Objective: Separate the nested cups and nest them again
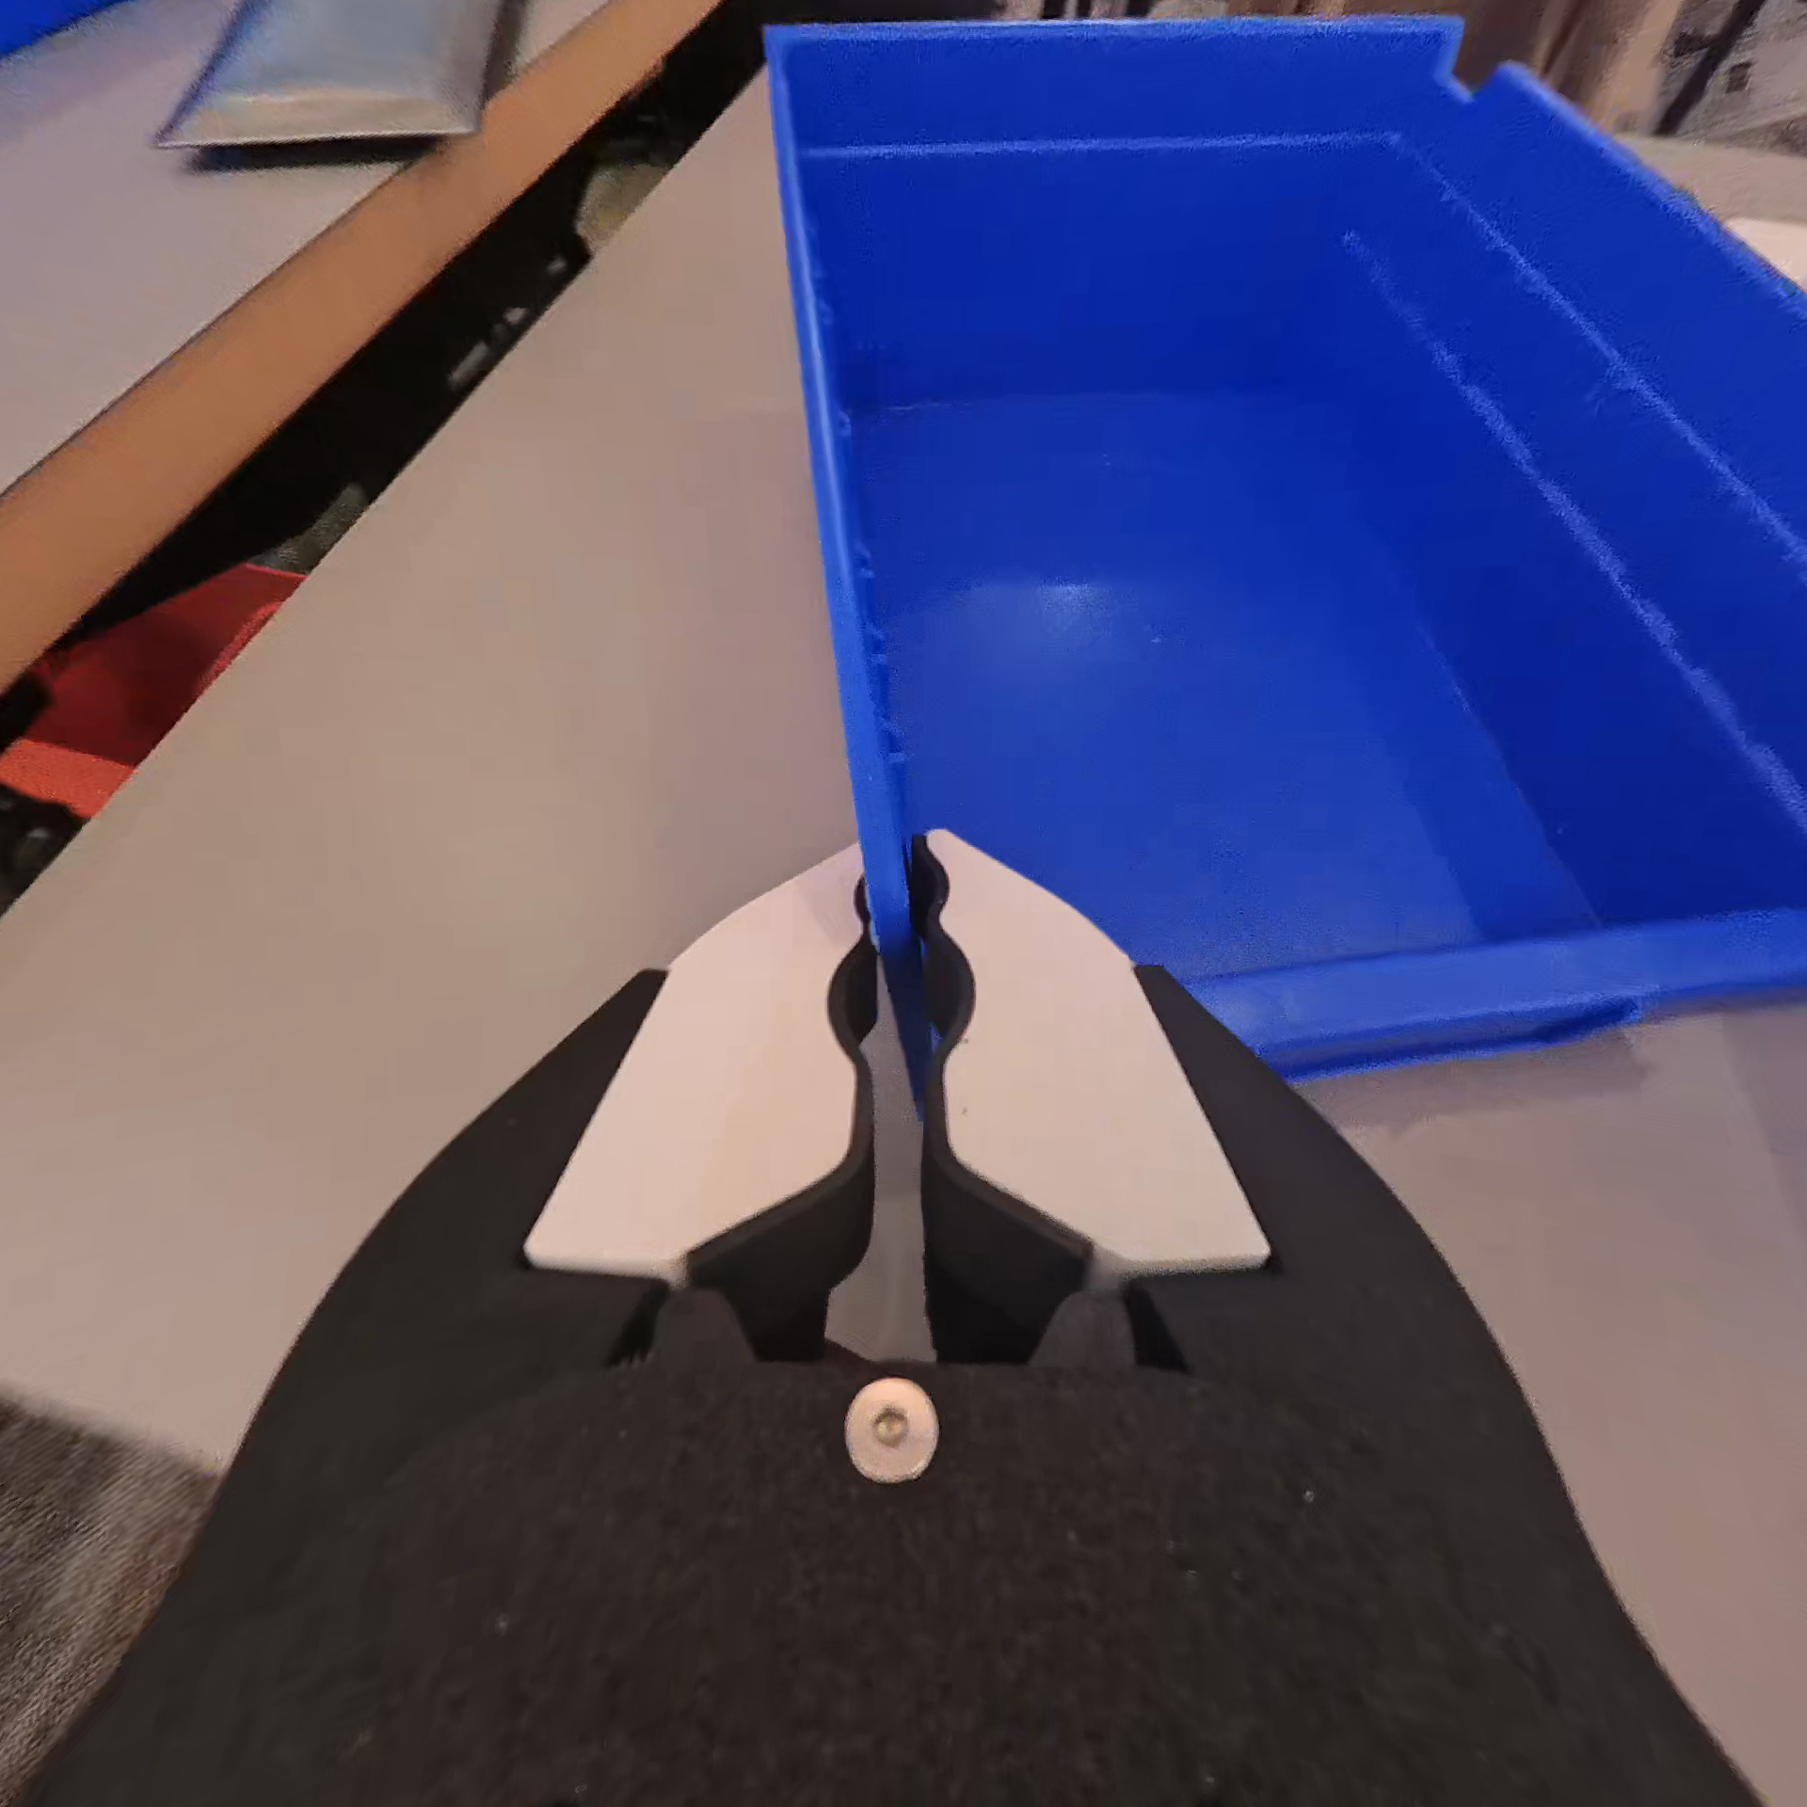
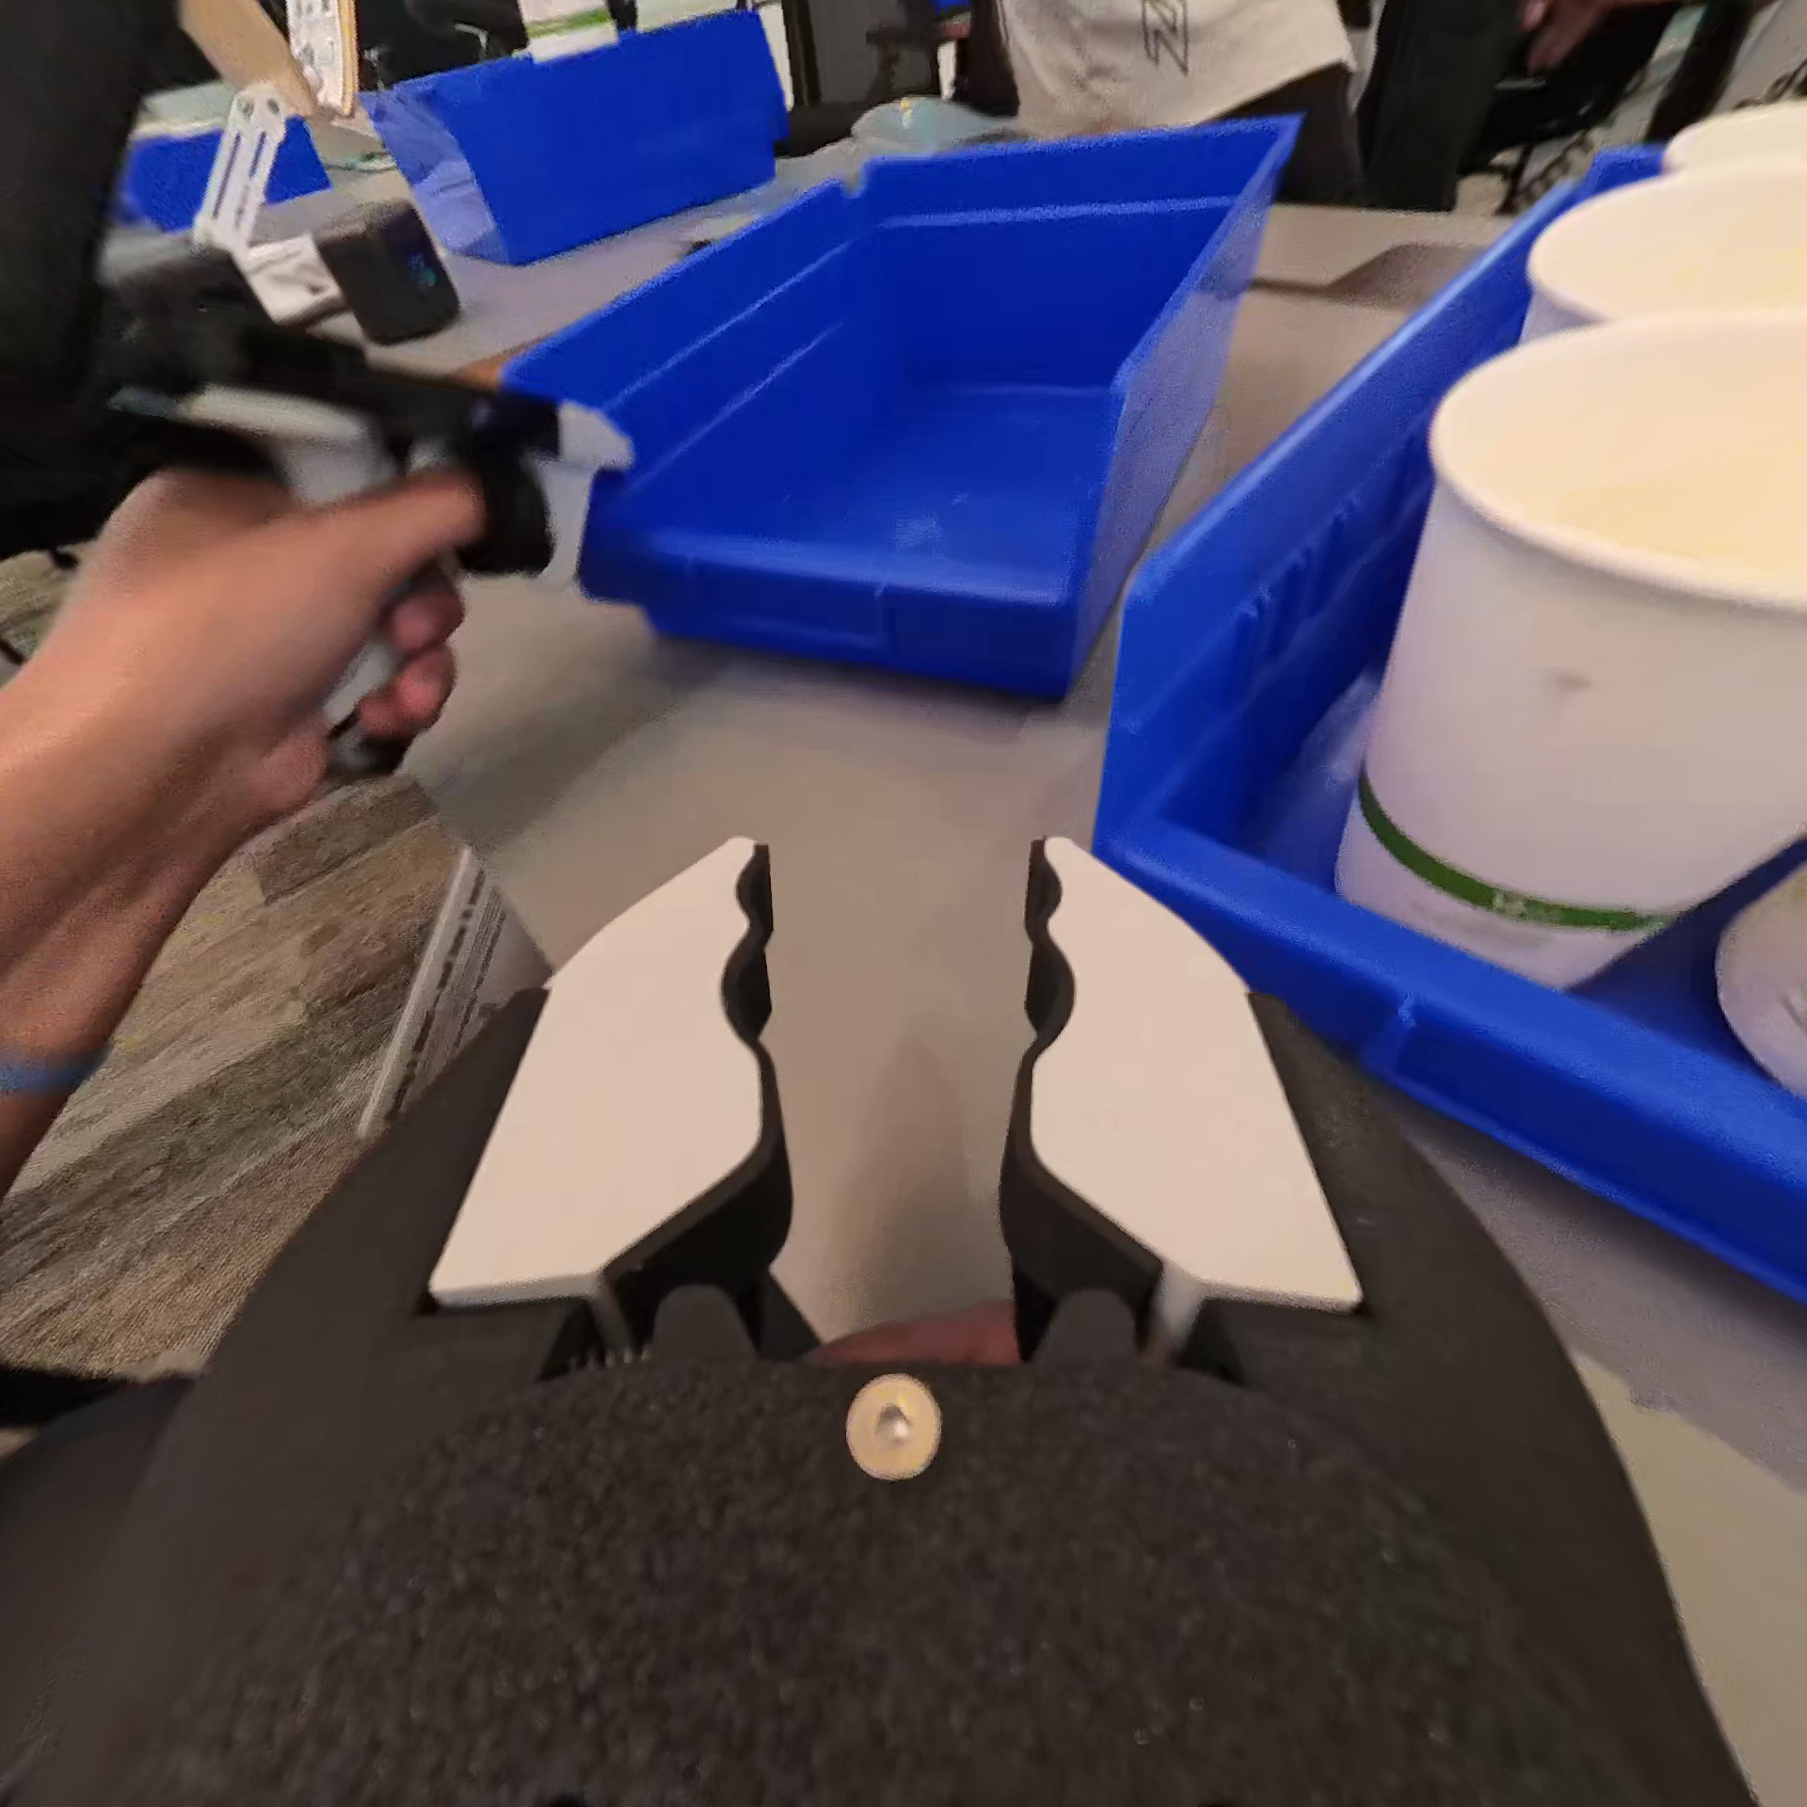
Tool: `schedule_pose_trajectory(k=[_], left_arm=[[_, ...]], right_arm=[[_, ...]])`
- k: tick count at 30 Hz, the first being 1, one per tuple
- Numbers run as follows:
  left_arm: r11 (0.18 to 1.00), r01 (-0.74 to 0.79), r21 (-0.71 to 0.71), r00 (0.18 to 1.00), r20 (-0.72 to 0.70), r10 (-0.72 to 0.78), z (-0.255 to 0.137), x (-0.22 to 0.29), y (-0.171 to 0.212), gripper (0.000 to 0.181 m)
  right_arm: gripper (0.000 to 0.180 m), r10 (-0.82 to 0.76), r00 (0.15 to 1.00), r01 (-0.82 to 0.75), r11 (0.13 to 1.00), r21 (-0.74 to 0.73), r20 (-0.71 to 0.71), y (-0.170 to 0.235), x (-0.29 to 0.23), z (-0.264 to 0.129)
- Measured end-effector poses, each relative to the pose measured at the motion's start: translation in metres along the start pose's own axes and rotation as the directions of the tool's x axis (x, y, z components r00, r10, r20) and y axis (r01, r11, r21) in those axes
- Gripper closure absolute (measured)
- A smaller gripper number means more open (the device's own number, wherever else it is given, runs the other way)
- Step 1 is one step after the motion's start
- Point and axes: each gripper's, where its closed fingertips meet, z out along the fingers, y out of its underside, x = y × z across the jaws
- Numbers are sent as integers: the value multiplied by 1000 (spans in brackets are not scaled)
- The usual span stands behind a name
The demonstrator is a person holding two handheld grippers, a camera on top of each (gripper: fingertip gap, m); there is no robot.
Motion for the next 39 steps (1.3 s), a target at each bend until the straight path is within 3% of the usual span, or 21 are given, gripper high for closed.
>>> schedule_pose_trajectory(k=[6, 9, 12, 14, 16, 21, 26, 32, 36, 39], left_arm=[[997, 66, 27, 993, 100, -69, -76, -23, 42, 178], [995, 89, 34, 990, 107, -92, -108, -27, 60, 178], [997, 69, 47, 991, 110, -73, -133, -23, 75, 178], [997, 58, 55, 991, 115, -64, -146, -22, 82, 177], [997, 27, 69, 987, 156, -38, -156, -24, 87, 177], [981, -30, 193, 973, 231, -15, -187, -14, 78, 177], [905, -49, 422, 983, 179, -30, -234, 24, 10, 177], [814, -8, 580, 996, -69, 59, -252, 153, -97, 177], [820, 32, 571, 959, -250, 137, -241, 283, -128, 177], [853, 41, 520, 909, -374, 184, -220, 393, -117, 177]], right_arm=[[132, 11, 999, -8, 999, 41, -51, -25, -10, 30], [136, 34, 999, -34, 999, 23, 8, -21, -33, 40], [150, 38, 999, -37, 998, 47, -24, -16, -42, 46], [149, 60, 998, -58, 997, 55, -30, -11, -44, 49], [172, 96, 995, -93, 993, 76, -42, -13, -41, 45], [177, 67, 995, -56, 987, 151, -69, -32, -43, 29], [176, -3, 990, 57, 927, 369, -144, -115, -29, -46], [176, 4, 927, 201, 838, 508, -374, -206, 64, -174], [176, 65, 837, 243, 846, 475, -544, -210, 162, -263], [176, 128, 753, 205, 886, 416, -645, -180, 245, -323]])
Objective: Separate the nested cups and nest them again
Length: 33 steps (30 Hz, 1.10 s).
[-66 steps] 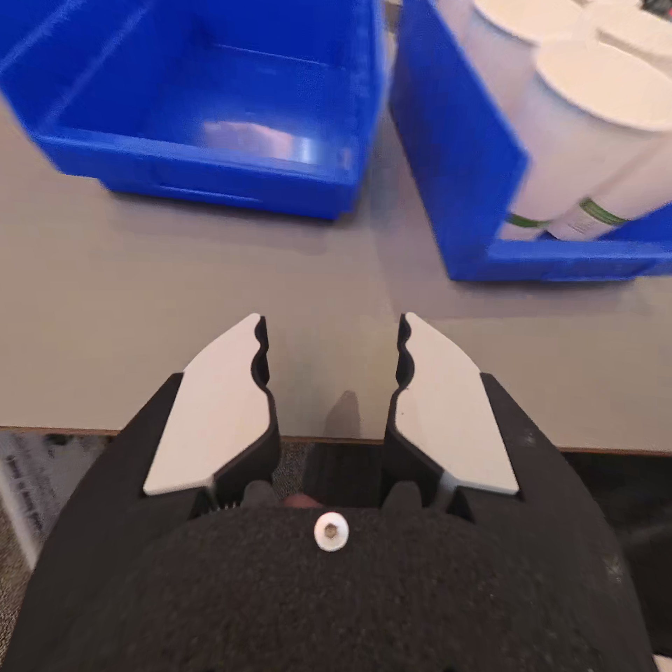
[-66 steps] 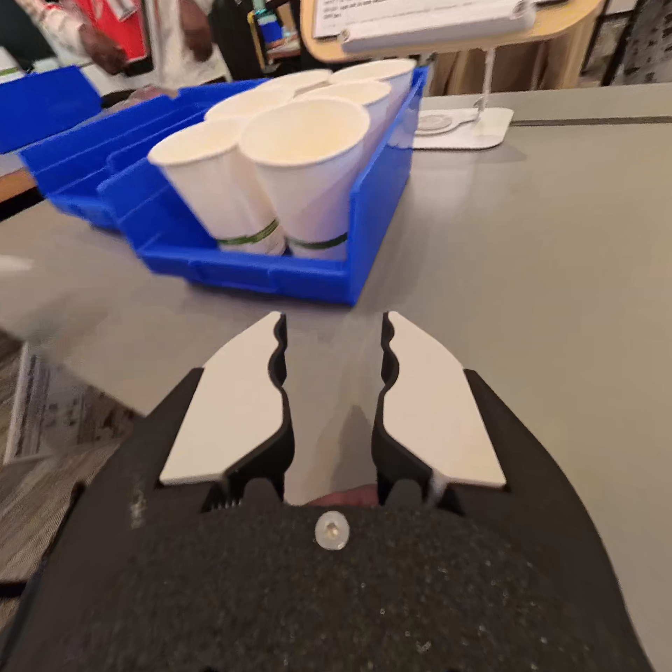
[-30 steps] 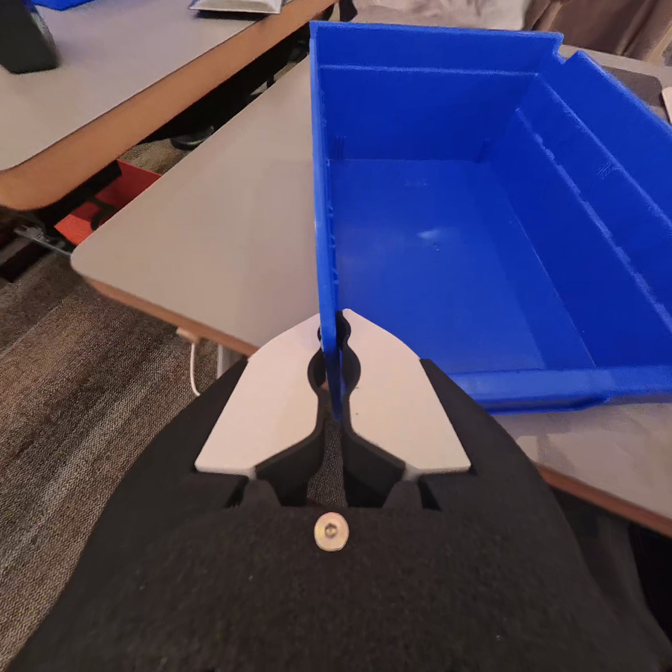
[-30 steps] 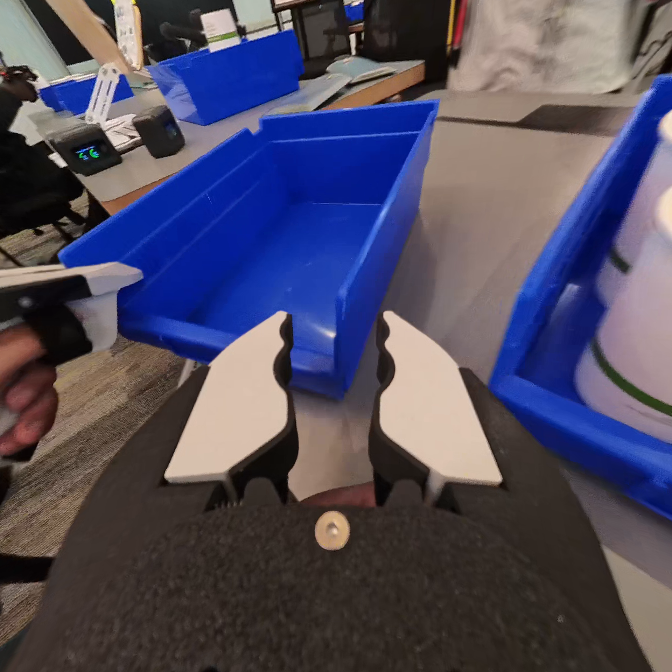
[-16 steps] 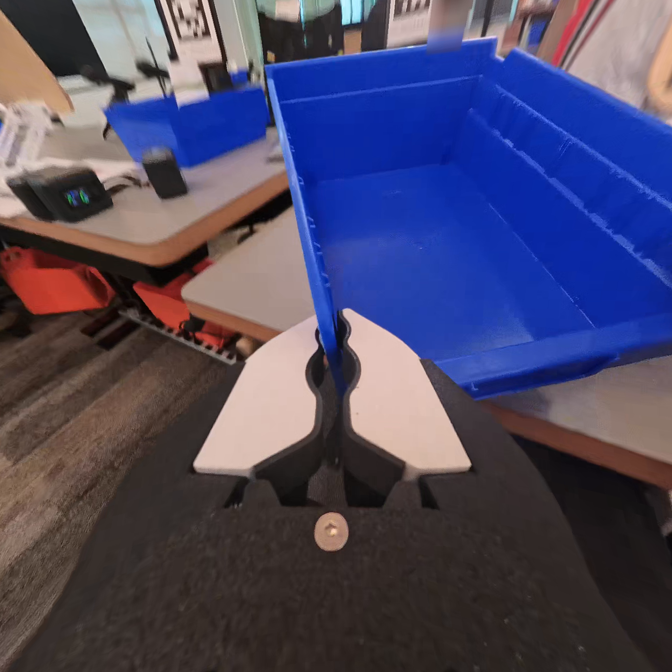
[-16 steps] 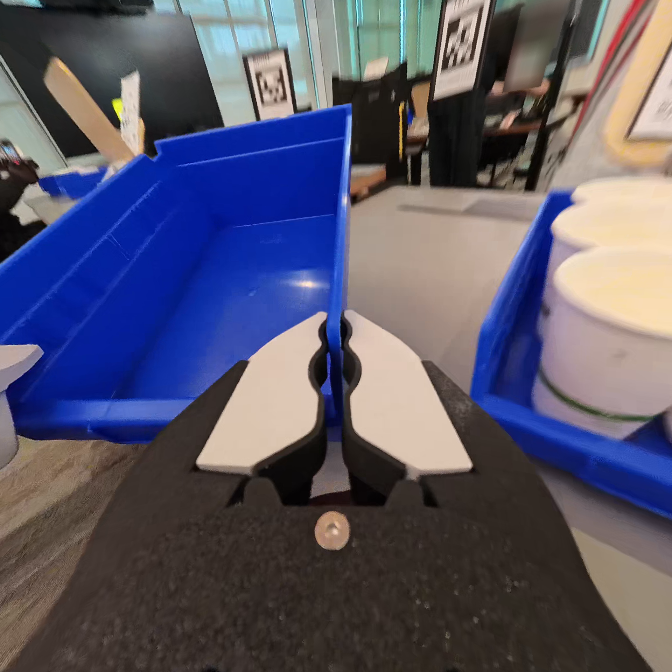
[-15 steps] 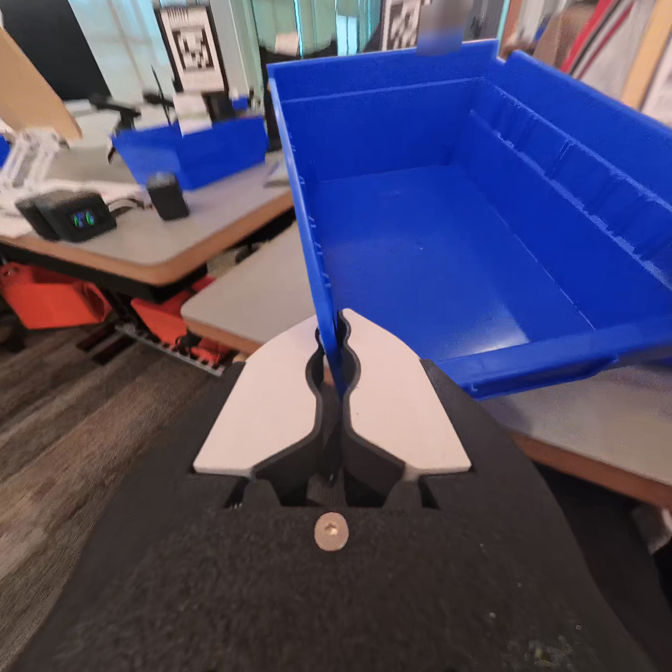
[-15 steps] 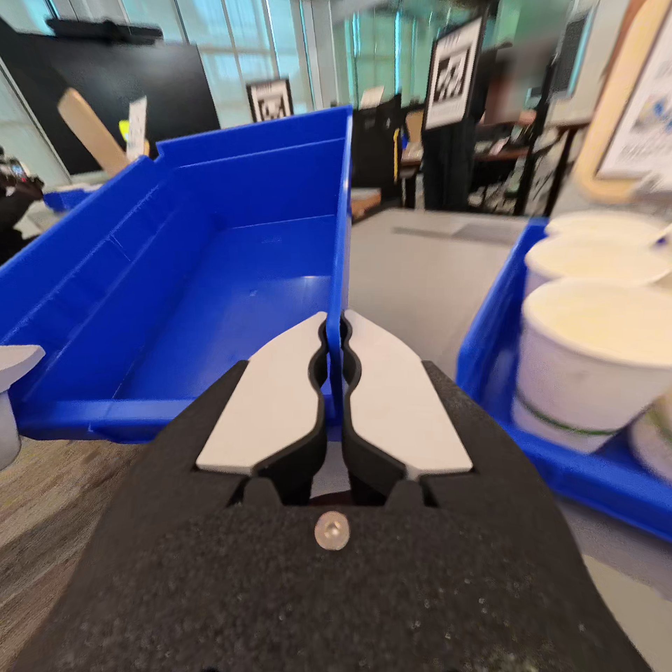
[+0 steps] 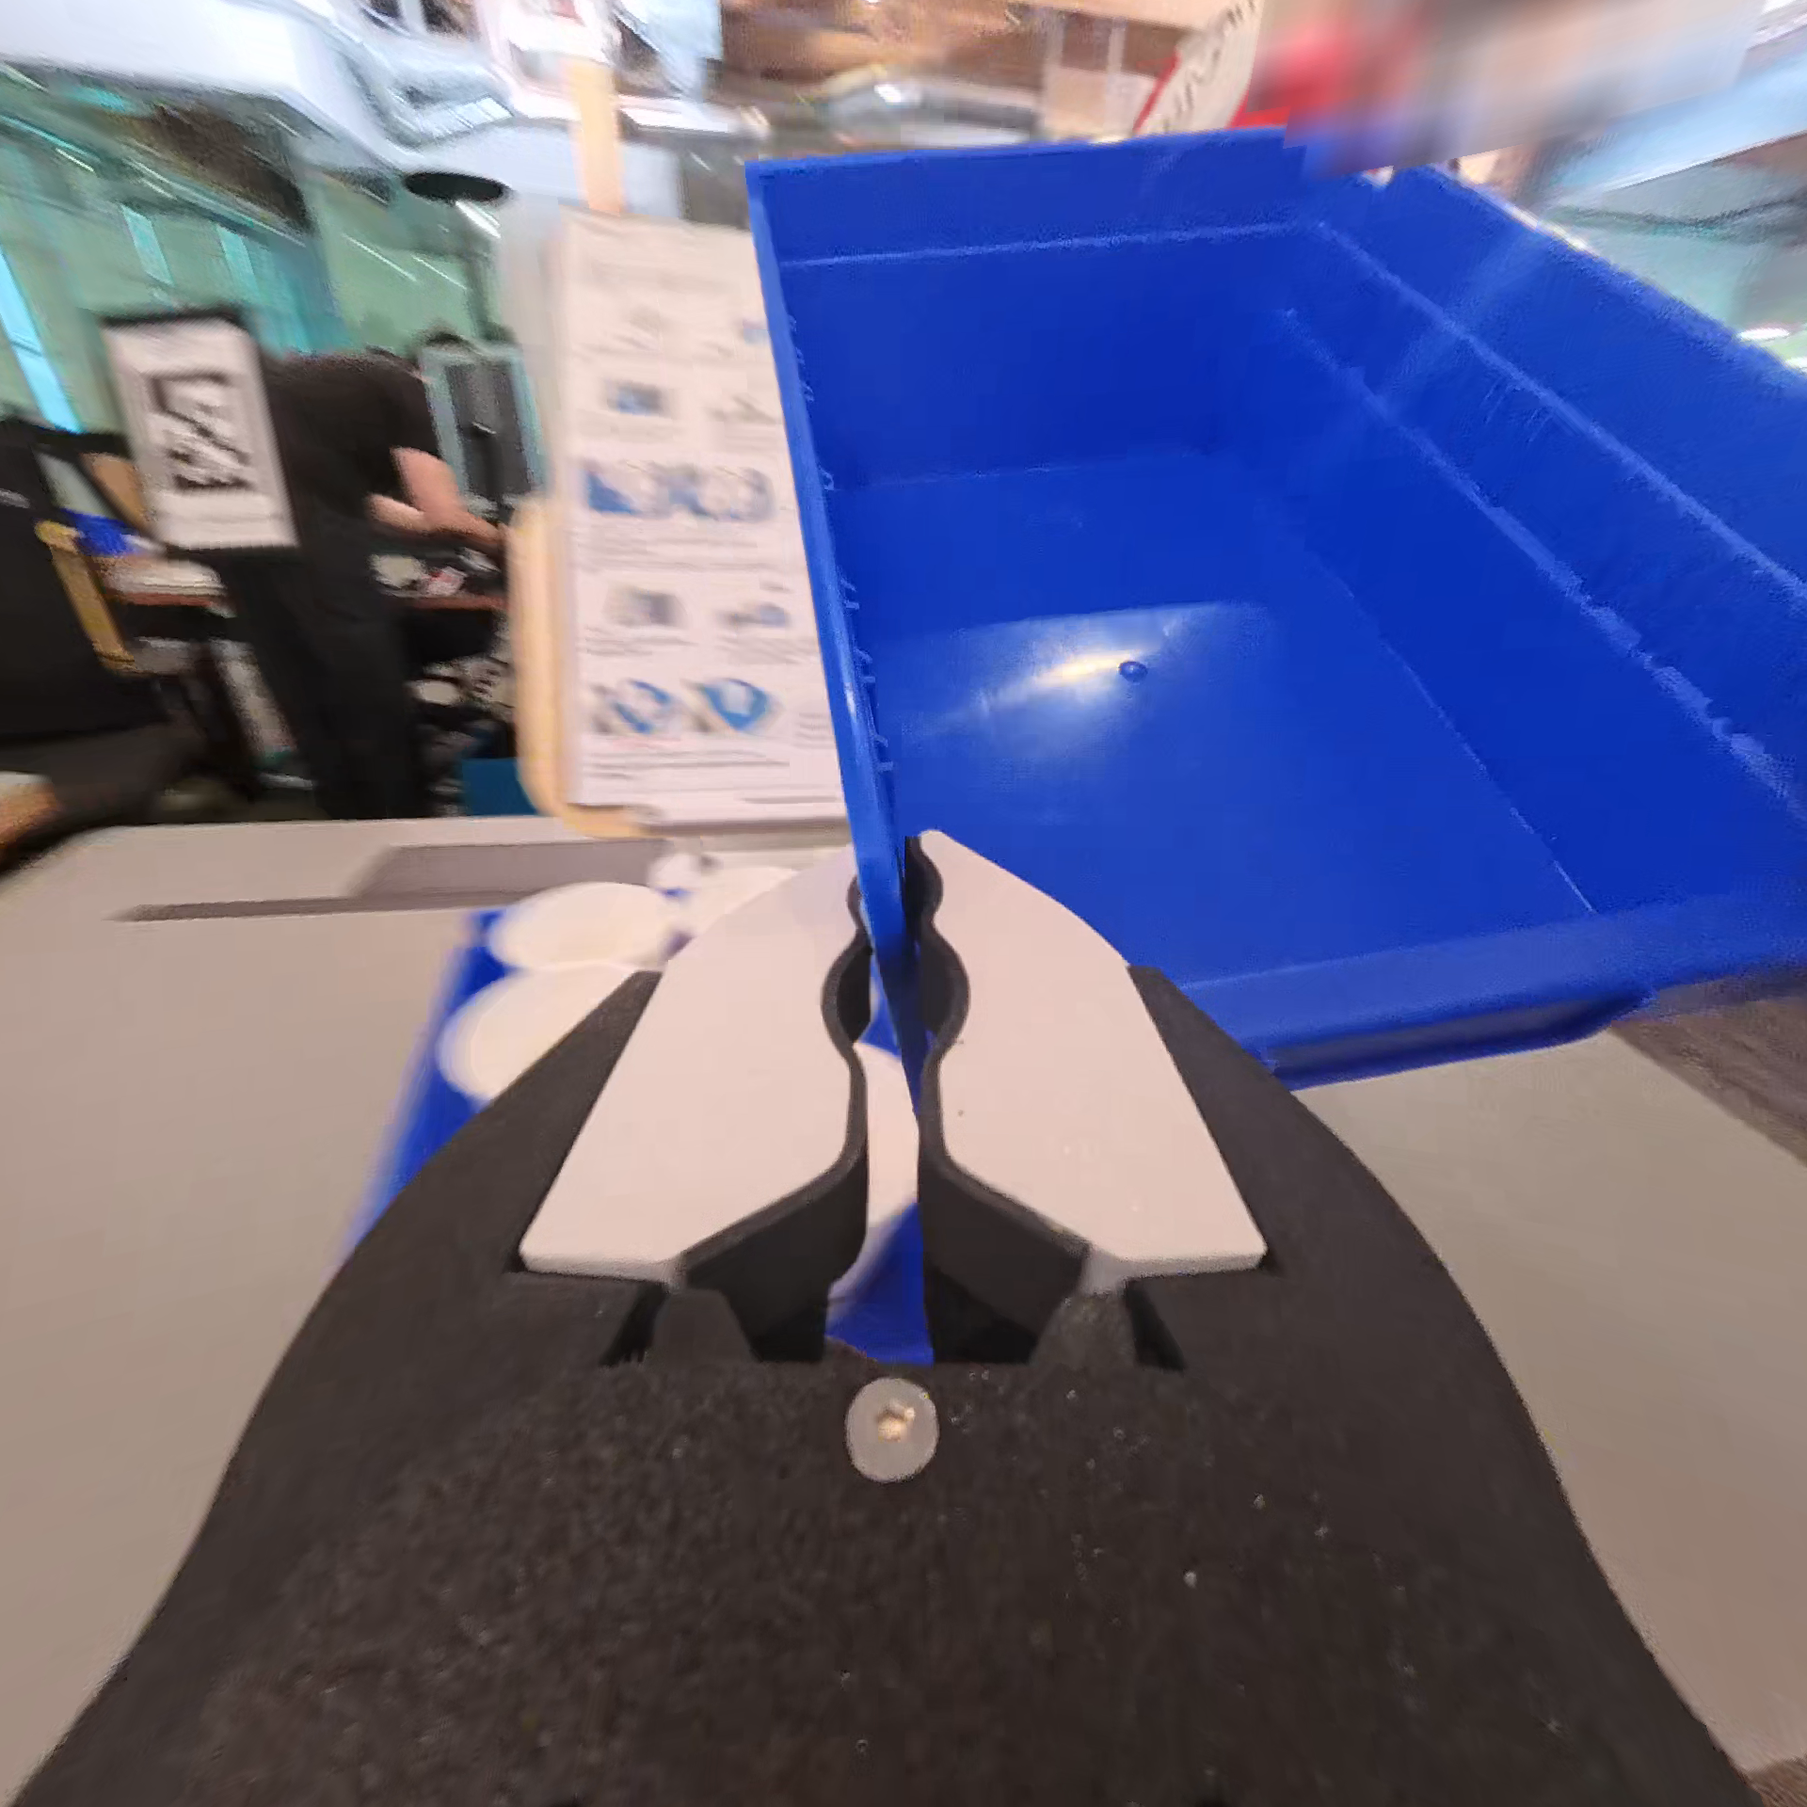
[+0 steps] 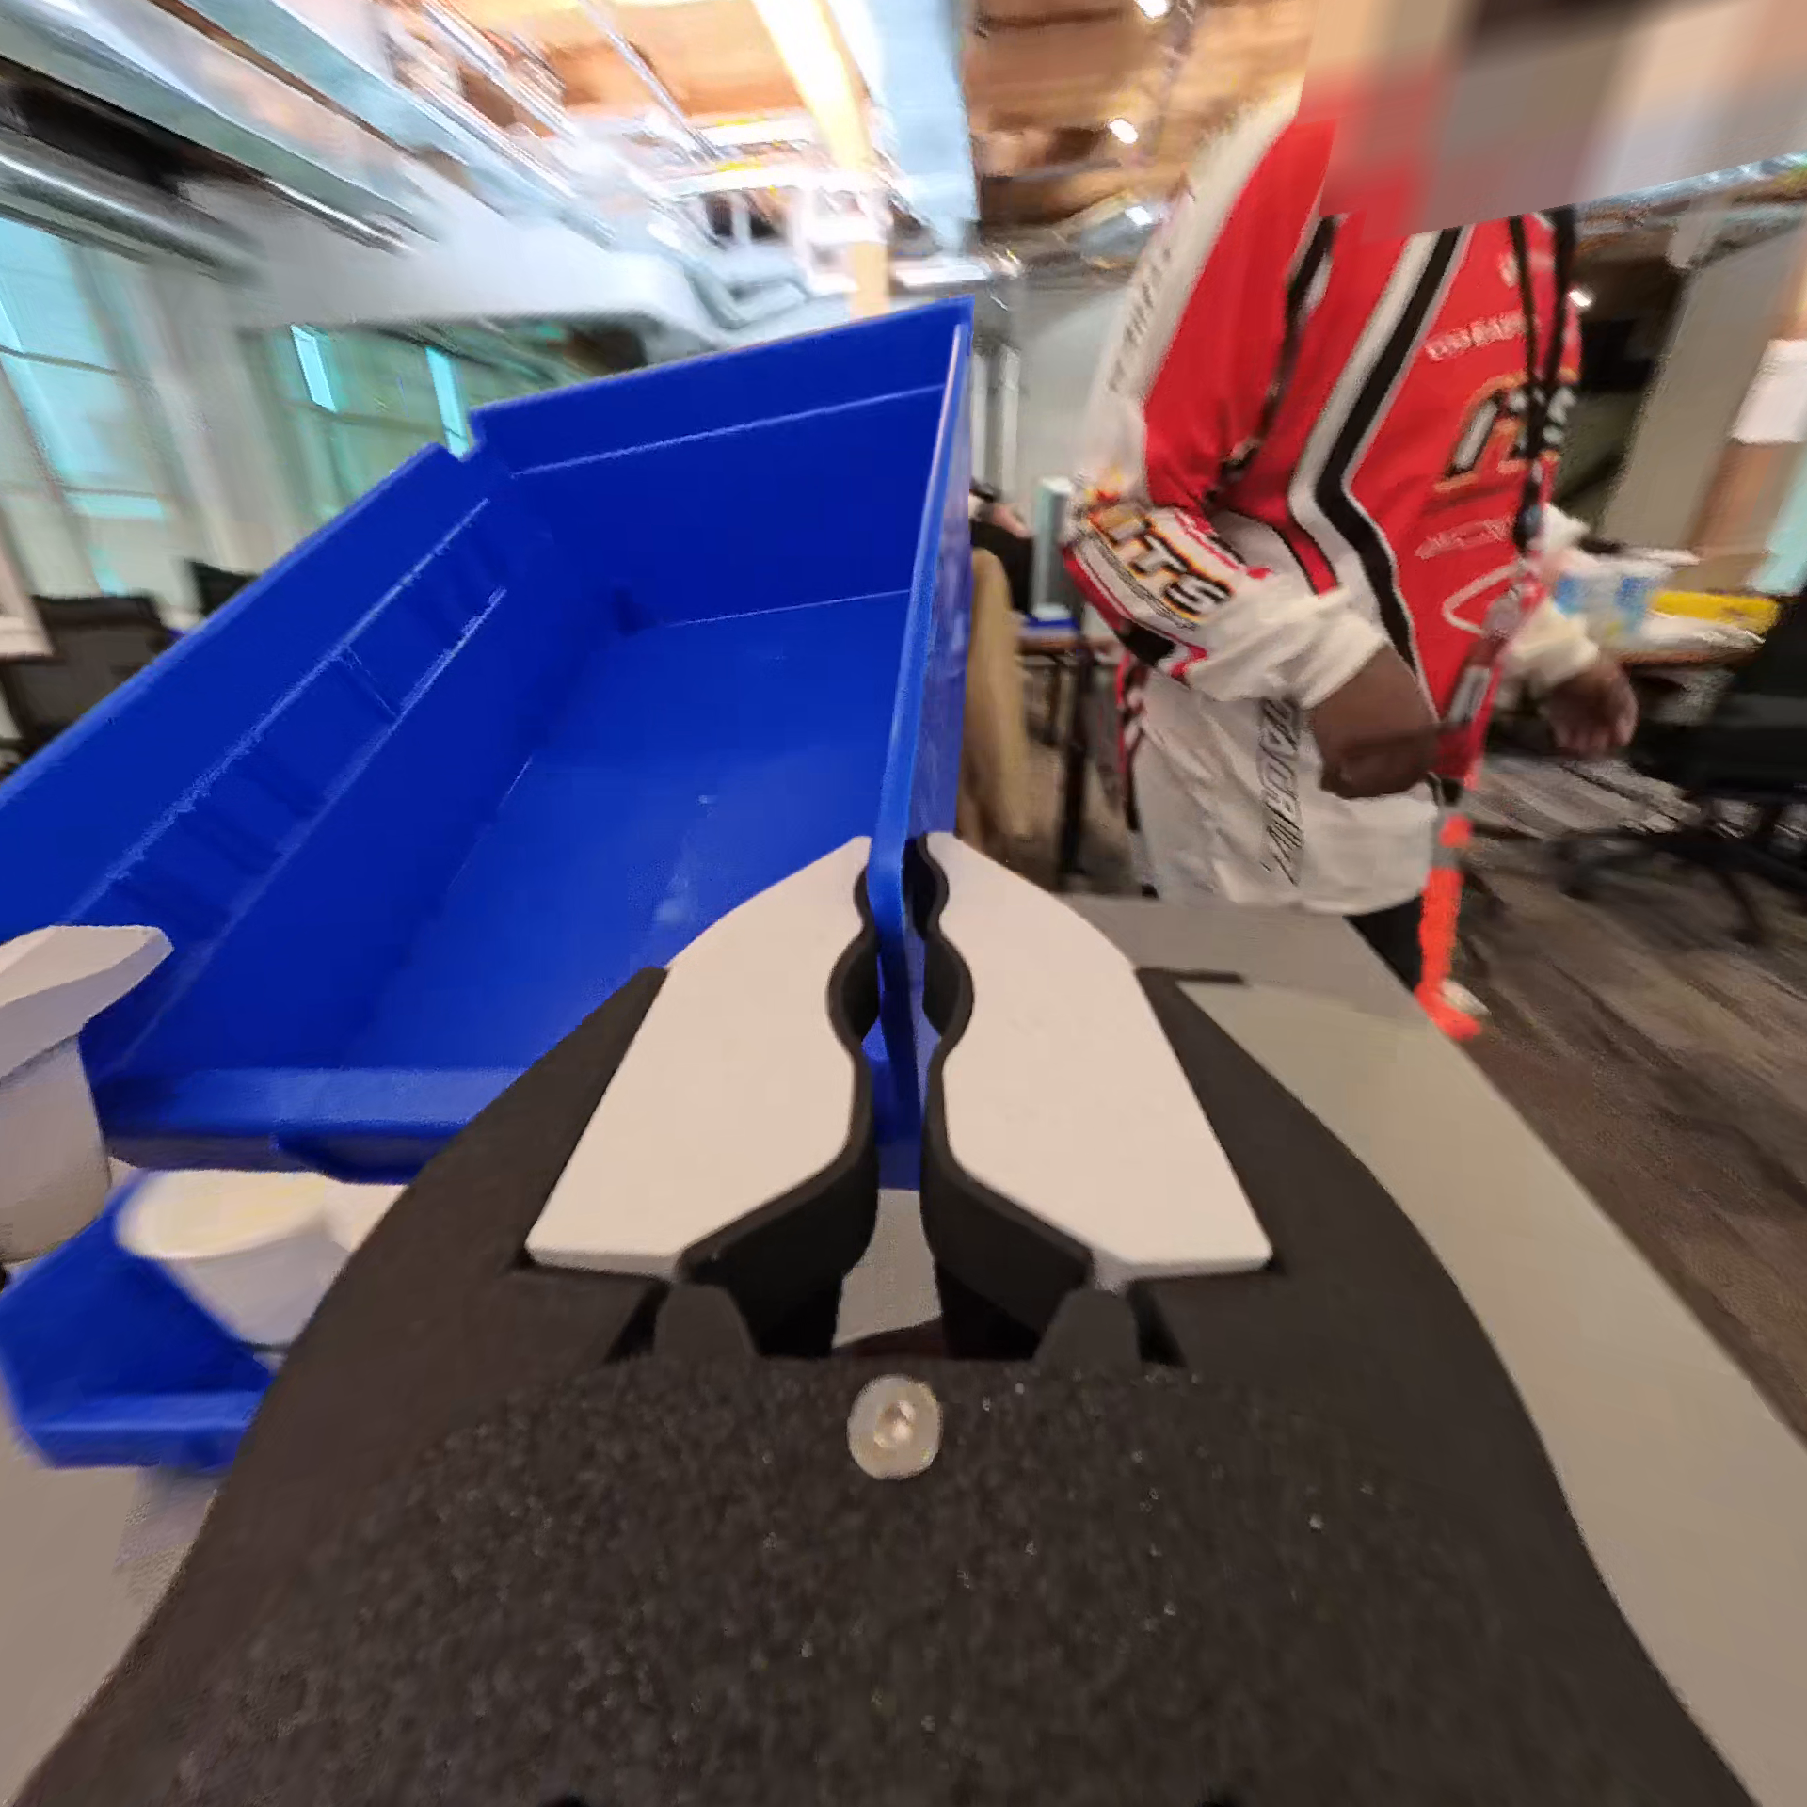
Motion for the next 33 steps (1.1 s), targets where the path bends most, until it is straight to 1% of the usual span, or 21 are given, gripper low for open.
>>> schedule_pose_trajectory(k=[4, 6, 8, 11, 13, 16, 17, 19, 21, 23, 24, 25, 26, 28, 30, 31, 32, 33], left_arm=[[990, 29, -135, 990, -133, -47, 59, 116, 67, 178], [979, 17, -204, 984, -168, -52, 77, 162, 104, 178], [964, -5, -267, 982, -183, -46, 86, 194, 138, 177], [940, -48, -338, 980, -199, -22, 95, 223, 181, 177], [920, -60, -387, 979, -201, -21, 101, 230, 204, 176], [898, -81, -432, 978, -208, -12, 106, 231, 227, 175], [894, -82, -440, 976, -219, -18, 106, 233, 232, 173], [889, -69, -453, 974, -223, -38, 102, 235, 235, 168], [877, -46, -477, 966, -245, -83, 99, 241, 238, 156], [871, -37, -489, 963, -249, -99, 94, 241, 238, 128], [874, -53, -484, 959, -270, -91, 88, 239, 233, 117], [878, -83, -471, 956, -286, -62, 80, 232, 226, 113], [887, -113, -448, 956, -294, -27, 69, 220, 216, 111], [899, -146, -412, 938, -346, -6, 34, 197, 191, 113], [910, -185, -371, 929, -368, 39, -5, 160, 163, 116], [918, -198, -344, 935, -348, 71, -22, 133, 149, 118], [928, -201, -314, 949, -297, 105, -35, 99, 136, 122], [937, -194, -290, 966, -222, 131, -45, 58, 125, 124]], right_arm=[[176, 5, 992, -22, 991, -128, -129, 58, 124, -5], [175, 35, 987, -66, 979, -192, -159, 94, 171, -9], [175, 69, 982, -111, 962, -250, -174, 130, 205, -12], [176, 86, 978, -146, 933, -329, -189, 174, 235, -14], [175, 103, 979, -164, 914, -371, -177, 197, 244, -10], [175, 81, 983, -149, 879, -453, -165, 226, 250, -6], [175, 92, 983, -157, 876, -457, -162, 231, 251, -5], [175, 147, 977, -199, 882, -427, -152, 233, 252, -2], [176, 126, 981, -180, 881, -437, -150, 234, 255, 1], [173, 106, 982, -166, 876, -454, -154, 232, 257, 3], [157, 97, 981, -165, 878, -449, -170, 228, 260, 1], [147, 78, 978, -158, 883, -443, -193, 220, 261, -4], [142, 50, 975, -143, 890, -433, -219, 210, 260, -12], [138, -14, 958, -91, 930, -355, -285, 176, 244, -30], [139, -16, 972, -47, 964, -262, -234, 148, 188, -37], [140, 4, 985, -45, 971, -234, -171, 143, 148, -36], [141, 52, 996, -67, 973, -221, -74, 144, 100, -32], [141, 123, 992, -109, 965, -239, 41, 152, 48, -28]])
